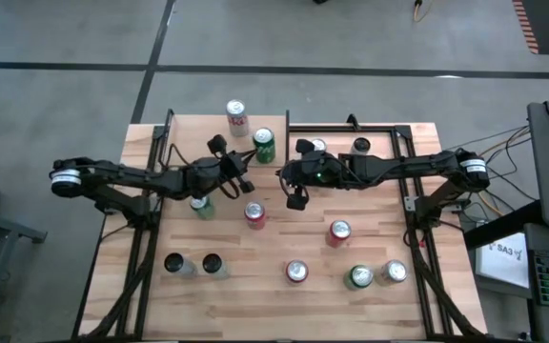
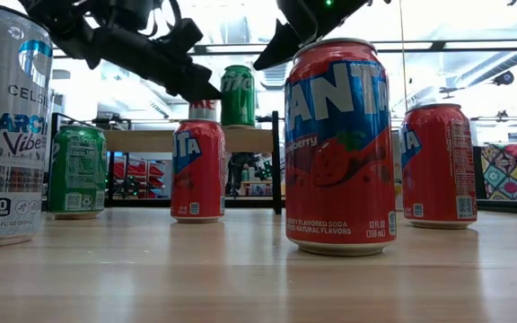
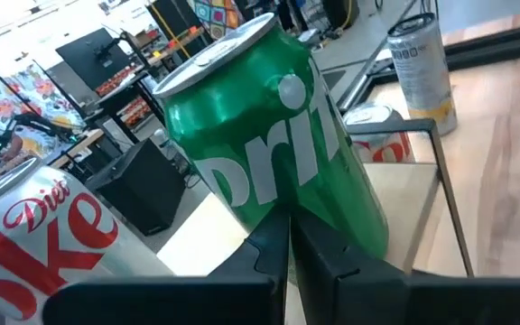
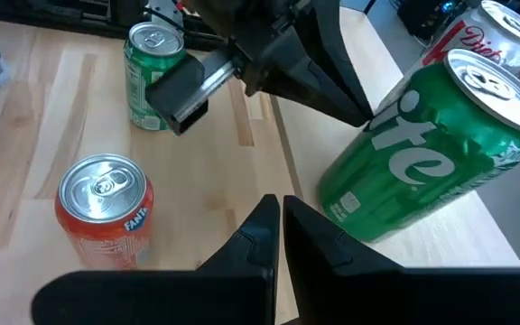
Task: Place canned beverage on shelf
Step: Put the middle green soda can on the shelf
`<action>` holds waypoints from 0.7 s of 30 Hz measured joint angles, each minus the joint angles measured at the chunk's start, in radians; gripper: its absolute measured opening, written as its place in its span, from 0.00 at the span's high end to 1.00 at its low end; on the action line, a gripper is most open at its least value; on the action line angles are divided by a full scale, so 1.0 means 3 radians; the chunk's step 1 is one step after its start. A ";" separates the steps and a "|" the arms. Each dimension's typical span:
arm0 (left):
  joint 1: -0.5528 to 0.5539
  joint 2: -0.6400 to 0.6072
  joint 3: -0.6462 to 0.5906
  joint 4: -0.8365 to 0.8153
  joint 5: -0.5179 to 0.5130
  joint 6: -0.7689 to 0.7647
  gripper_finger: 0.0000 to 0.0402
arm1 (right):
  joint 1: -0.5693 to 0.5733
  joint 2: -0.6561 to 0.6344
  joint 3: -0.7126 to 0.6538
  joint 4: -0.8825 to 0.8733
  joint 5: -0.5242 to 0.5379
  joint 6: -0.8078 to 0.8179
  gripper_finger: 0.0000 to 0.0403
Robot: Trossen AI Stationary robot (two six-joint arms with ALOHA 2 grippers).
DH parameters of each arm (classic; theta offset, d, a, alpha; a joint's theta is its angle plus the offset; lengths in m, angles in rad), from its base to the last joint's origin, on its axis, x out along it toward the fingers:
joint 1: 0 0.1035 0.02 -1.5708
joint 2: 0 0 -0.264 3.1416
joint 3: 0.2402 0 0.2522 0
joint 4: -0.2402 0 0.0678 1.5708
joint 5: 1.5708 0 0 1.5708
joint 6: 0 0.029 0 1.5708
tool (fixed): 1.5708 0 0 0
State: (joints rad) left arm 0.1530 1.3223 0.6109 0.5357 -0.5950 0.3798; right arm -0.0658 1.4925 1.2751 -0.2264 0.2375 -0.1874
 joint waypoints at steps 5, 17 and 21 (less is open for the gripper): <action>-0.0002 -0.0021 0.0000 0.0006 -0.0363 0.0002 1.00 | -0.0024 0.0004 -0.0001 0.0042 -0.0004 0.0147 0.98; -0.0038 -0.0458 -0.0005 -0.0155 -0.0429 0.0014 1.00 | -0.0118 0.0348 0.0028 0.0881 0.0001 0.0249 0.98; -0.0089 -0.0680 -0.0055 -0.0176 -0.0420 0.0014 1.00 | -0.0131 0.0412 0.0029 0.0993 0.0016 0.0301 0.98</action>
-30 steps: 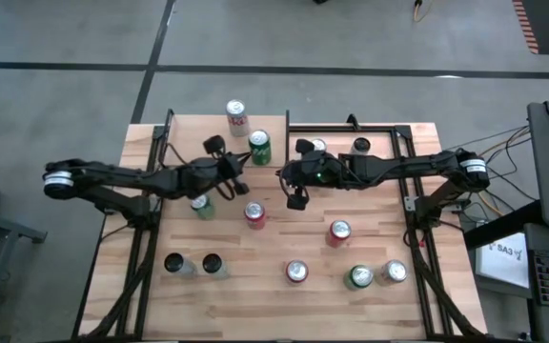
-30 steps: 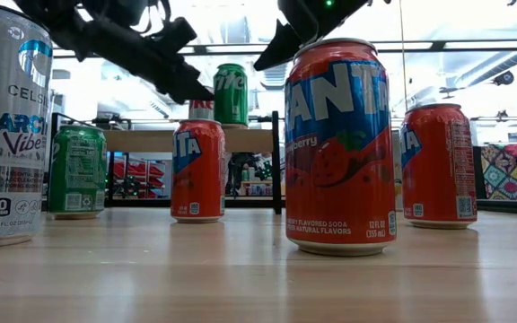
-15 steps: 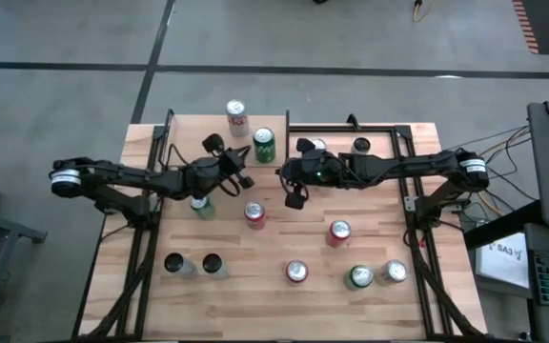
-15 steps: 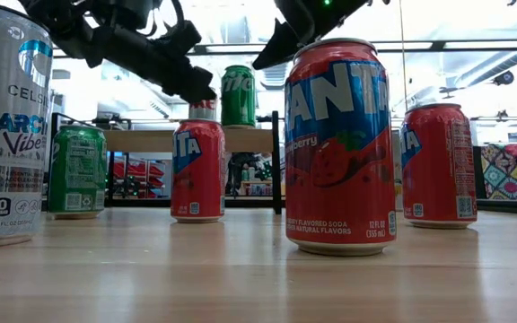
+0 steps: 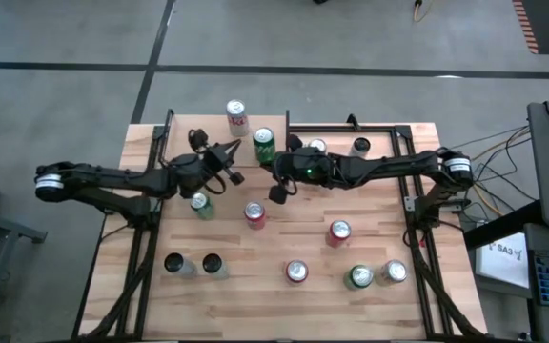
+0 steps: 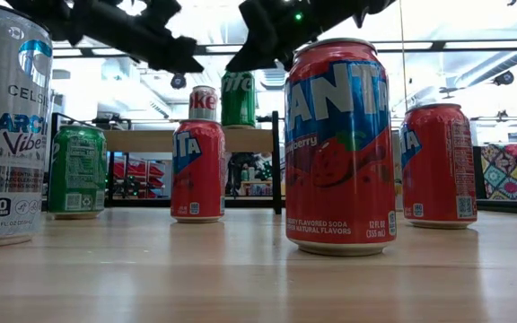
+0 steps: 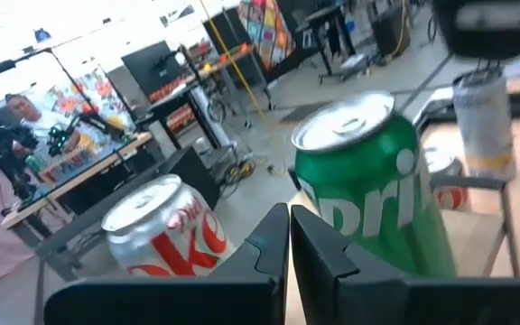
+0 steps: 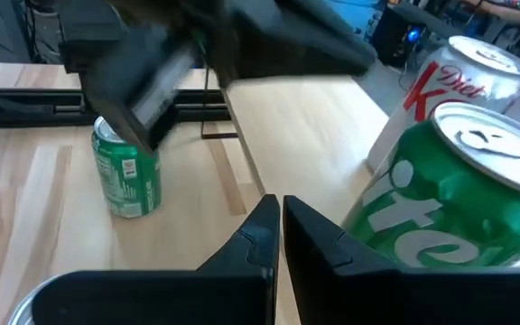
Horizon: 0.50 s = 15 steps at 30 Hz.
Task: Place canned beverage on shelf
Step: Put the middle green soda can on the shelf
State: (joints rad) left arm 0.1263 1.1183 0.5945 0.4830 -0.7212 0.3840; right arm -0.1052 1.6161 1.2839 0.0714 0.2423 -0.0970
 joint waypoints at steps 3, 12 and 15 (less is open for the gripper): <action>-0.0036 -0.0183 -0.0071 -0.0002 0.0011 -0.0001 1.00 | -0.0014 0.0032 0.0000 0.0077 0.0094 0.0064 0.98; -0.0068 -0.0621 -0.0248 0.0013 0.0023 -0.0102 1.00 | -0.0022 0.0163 0.0031 0.0334 0.0164 0.0260 0.98; -0.0068 -0.0703 -0.0276 0.0012 0.0023 -0.0096 1.00 | -0.0033 0.0180 0.0050 0.0334 0.0240 0.0325 0.98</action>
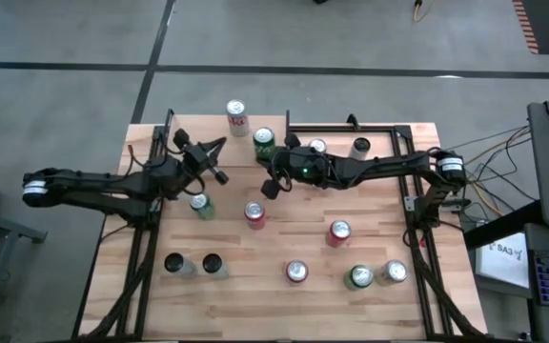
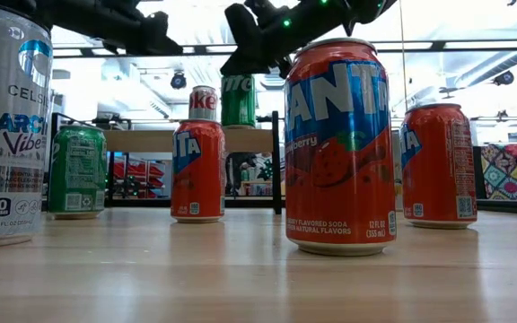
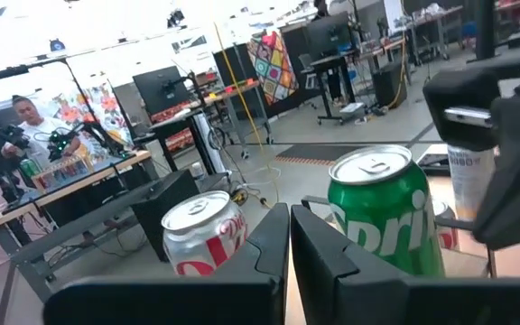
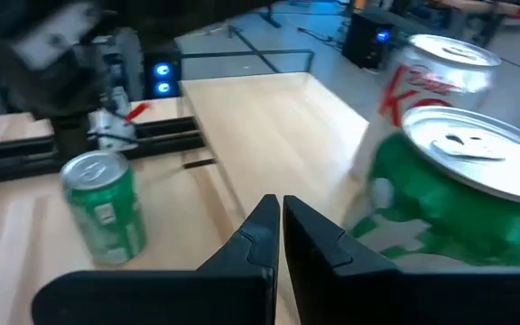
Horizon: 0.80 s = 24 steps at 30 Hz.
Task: Place canned beverage on shelf
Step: Put the middle green soda can on the shelf
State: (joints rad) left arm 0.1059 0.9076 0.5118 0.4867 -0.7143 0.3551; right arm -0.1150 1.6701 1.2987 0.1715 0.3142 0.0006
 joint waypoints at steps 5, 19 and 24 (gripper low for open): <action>0.0000 -0.0074 -0.0045 -0.0005 0.0000 0.0007 1.00 | 0.0000 0.0003 0.0001 -0.0003 0.0116 0.0041 0.98; 0.0001 -0.0087 -0.0108 -0.0003 0.0000 0.0007 1.00 | -0.0005 0.0003 0.0003 -0.0005 0.0339 0.0062 0.98; 0.0001 -0.0087 -0.0108 -0.0003 0.0000 0.0007 1.00 | -0.0024 0.0003 0.0003 -0.0005 0.0388 0.0062 0.98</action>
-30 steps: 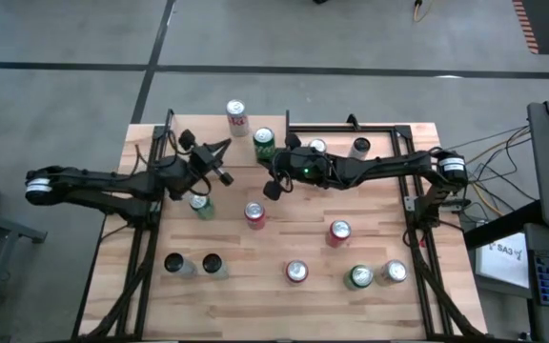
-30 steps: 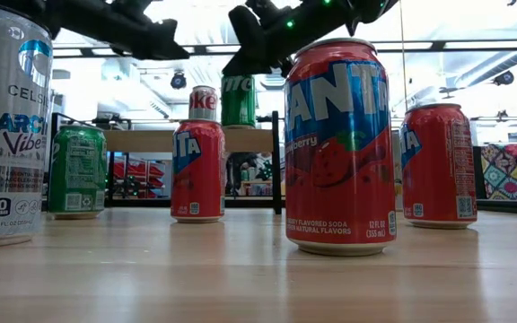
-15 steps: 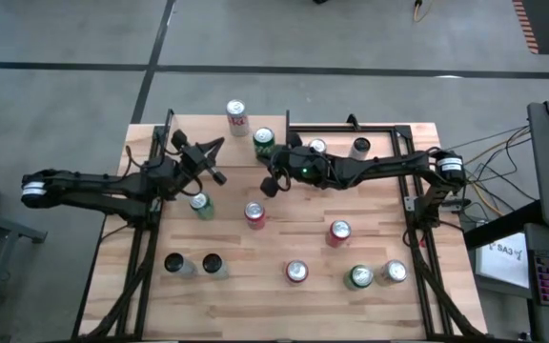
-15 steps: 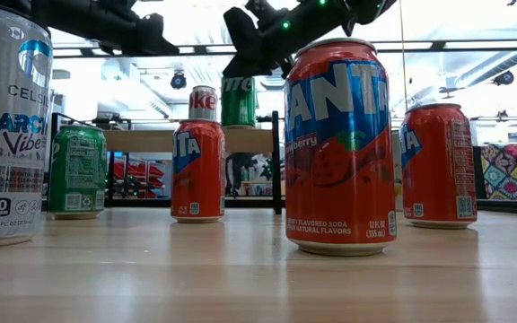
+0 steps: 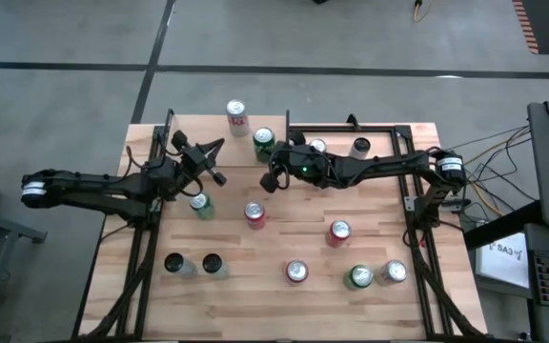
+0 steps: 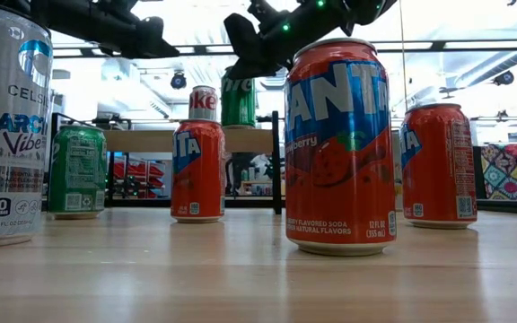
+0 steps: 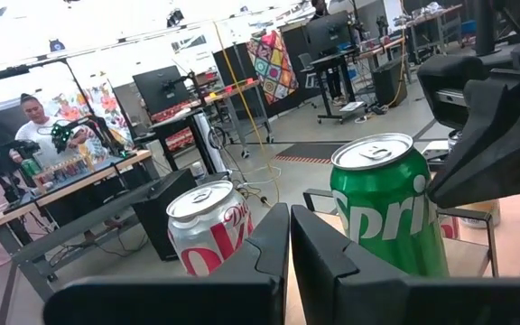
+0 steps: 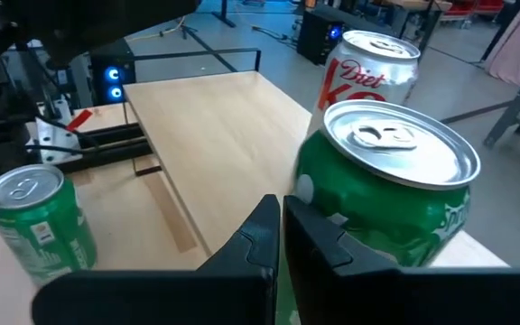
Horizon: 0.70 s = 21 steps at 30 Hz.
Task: Place canned beverage on shelf
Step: Put the middle green soda can on the shelf
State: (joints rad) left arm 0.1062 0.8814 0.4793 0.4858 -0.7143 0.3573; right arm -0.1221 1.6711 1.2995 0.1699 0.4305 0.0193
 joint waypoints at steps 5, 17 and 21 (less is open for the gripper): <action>0.0000 0.0000 0.0000 0.0000 0.0000 0.0000 1.00 | -0.0032 0.0000 0.0000 0.0000 -0.0001 0.0027 0.98; 0.0000 0.0001 0.0000 0.0000 0.0000 0.0000 1.00 | -0.0076 0.0000 0.0000 -0.0003 0.0063 0.0025 0.98; 0.0000 0.0001 0.0000 0.0000 0.0000 0.0000 1.00 | -0.0091 0.0000 0.0000 -0.0003 0.0064 0.0025 0.98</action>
State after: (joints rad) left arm 0.1062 0.8818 0.4793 0.4858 -0.7143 0.3573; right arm -0.1493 1.6711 1.2995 0.1691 0.4496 0.0269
